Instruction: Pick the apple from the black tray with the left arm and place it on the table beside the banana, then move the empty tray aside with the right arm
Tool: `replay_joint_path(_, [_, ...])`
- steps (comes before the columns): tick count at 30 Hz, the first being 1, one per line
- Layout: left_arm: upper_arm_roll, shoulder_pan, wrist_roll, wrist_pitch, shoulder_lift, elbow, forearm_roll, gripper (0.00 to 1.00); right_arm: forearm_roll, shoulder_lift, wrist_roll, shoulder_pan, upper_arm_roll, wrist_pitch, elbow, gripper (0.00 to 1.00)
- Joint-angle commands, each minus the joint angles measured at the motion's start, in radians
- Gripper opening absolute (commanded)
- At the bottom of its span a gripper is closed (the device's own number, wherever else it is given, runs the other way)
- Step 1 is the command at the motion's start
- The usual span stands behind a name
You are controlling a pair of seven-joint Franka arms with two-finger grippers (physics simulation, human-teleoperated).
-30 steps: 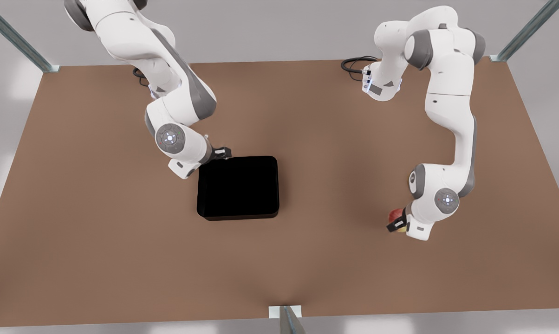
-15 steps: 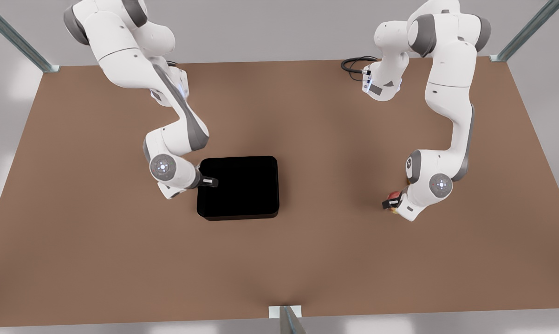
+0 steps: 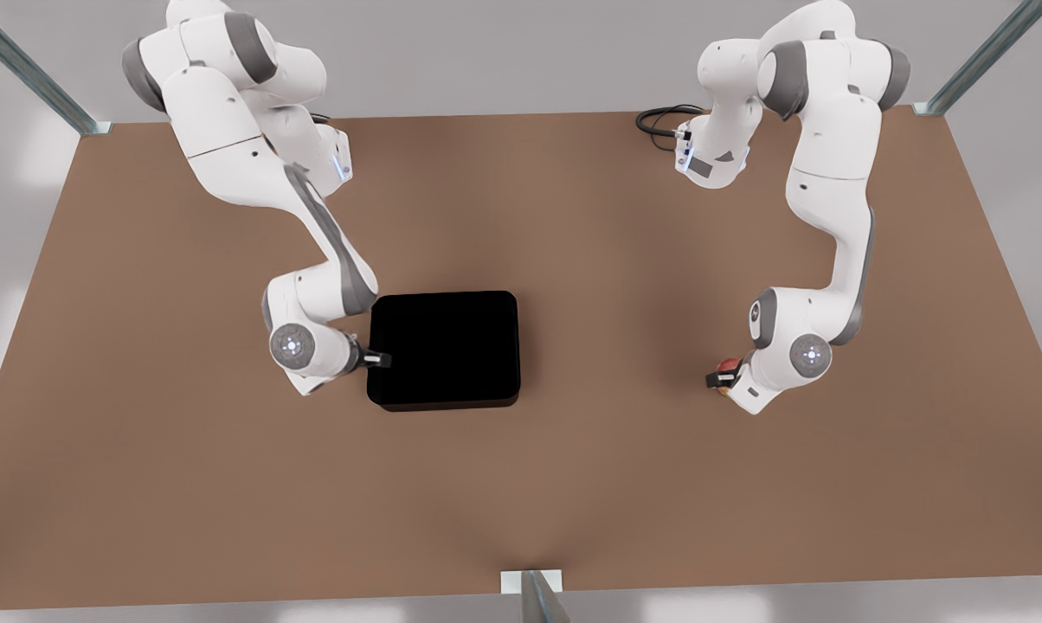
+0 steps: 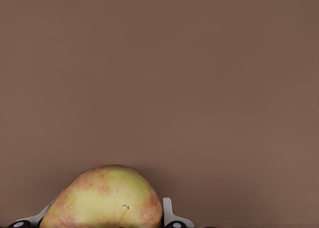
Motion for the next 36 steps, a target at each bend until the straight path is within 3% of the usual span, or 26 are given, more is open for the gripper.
replay_joint_path(1, [0.000,-0.001,0.043,-0.001,0.001,0.002,-0.004,1.00,0.001,0.018,-0.275,0.006,0.001,0.047,0.002,1.00])
replay_joint_path(6, [0.000,-0.002,0.033,0.008,0.044,0.030,-0.002,1.00,0.010,0.052,-0.269,0.009,0.055,0.072,0.004,1.00])
replay_joint_path(11, [0.000,-0.004,0.033,-0.006,0.024,0.037,-0.002,1.00,0.011,0.030,-0.287,0.002,0.055,0.038,-0.006,1.00])
replay_joint_path(12, [0.000,-0.004,0.033,-0.007,0.015,0.036,-0.002,1.00,0.011,0.033,-0.289,0.000,0.053,0.038,-0.004,0.96])
replay_joint_path(14, [0.000,-0.004,0.019,-0.009,0.004,0.037,-0.002,1.00,0.011,0.035,-0.289,-0.001,0.052,0.038,-0.004,0.72])
replay_joint_path(18, [0.000,-0.004,0.020,-0.087,-0.091,0.040,0.056,1.00,0.025,0.037,-0.304,-0.001,0.050,0.038,-0.003,0.42])
replay_joint_path(20, [-0.009,-0.005,0.027,-0.226,-0.176,0.106,0.099,1.00,0.027,0.037,-0.318,-0.001,0.049,0.038,-0.003,0.32])
replay_joint_path(22, [-0.024,-0.016,0.071,-0.420,-0.194,0.306,0.093,1.00,0.027,0.037,-0.319,-0.006,0.049,0.038,-0.003,0.26])
replay_joint_path(24, [-0.034,-0.010,0.094,-0.441,-0.243,0.393,-0.022,1.00,0.027,0.029,-0.321,-0.008,0.046,0.015,0.008,0.26])
replay_joint_path(25, [-0.029,-0.008,0.135,-0.550,-0.245,0.484,-0.031,1.00,0.027,0.011,-0.321,-0.008,0.044,-0.008,0.013,0.24])
replay_joint_path(28, [-0.031,-0.008,0.123,-0.567,-0.332,0.436,-0.025,1.00,0.027,-0.014,-0.321,-0.008,0.043,-0.039,0.016,0.19])
replay_joint_path(32, [-0.029,-0.008,0.134,-0.567,-0.326,0.450,-0.016,1.00,0.079,-0.077,-0.405,-0.015,0.009,-0.161,0.050,0.15])
replay_joint_path(36, [-0.031,-0.010,0.203,-0.533,-0.312,0.452,0.019,1.00,0.085,-0.106,-0.532,-0.015,-0.095,-0.370,0.168,0.13])
